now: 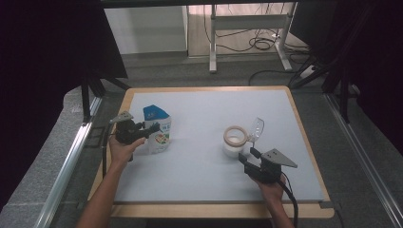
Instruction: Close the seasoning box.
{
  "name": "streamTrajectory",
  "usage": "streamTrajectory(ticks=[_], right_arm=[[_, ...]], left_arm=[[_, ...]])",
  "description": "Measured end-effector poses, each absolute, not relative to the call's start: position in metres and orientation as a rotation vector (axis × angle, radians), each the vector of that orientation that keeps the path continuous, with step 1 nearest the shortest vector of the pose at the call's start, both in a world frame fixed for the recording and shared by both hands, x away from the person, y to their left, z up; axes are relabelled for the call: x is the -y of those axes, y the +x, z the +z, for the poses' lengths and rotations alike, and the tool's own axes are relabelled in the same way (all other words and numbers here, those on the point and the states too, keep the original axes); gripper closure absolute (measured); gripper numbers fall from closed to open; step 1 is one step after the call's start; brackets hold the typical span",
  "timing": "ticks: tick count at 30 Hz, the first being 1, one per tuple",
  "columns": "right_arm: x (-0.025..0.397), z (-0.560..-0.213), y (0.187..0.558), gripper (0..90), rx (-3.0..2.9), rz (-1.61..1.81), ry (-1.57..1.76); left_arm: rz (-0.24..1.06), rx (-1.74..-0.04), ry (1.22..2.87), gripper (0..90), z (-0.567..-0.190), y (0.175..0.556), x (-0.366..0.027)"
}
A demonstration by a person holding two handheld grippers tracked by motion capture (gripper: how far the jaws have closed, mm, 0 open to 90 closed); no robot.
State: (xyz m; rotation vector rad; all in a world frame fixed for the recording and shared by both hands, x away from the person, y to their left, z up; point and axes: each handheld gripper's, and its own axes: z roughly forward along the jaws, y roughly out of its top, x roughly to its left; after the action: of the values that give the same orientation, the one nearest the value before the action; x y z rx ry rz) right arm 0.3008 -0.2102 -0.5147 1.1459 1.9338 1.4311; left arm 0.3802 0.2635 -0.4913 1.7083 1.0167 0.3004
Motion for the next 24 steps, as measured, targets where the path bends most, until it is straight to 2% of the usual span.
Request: streamTrajectory(ticks=[5, 11, 24], right_arm=[[0.210, -0.515, 0.301, 44.4, -1.932, 1.434, 1.150], [0.209, -0.516, 0.301, 44.4, -1.935, 1.433, 1.149], [0.209, -0.516, 0.302, 44.1, -1.935, 1.433, 1.155]], left_arm=[[0.280, -1.022, 1.735, 41.4, -0.494, 0.378, -0.264], [0.264, -1.031, 1.752, 36.9, -0.498, 0.372, -0.265], [0.264, -1.087, 1.786, 32.6, -0.513, 0.355, -0.267]])
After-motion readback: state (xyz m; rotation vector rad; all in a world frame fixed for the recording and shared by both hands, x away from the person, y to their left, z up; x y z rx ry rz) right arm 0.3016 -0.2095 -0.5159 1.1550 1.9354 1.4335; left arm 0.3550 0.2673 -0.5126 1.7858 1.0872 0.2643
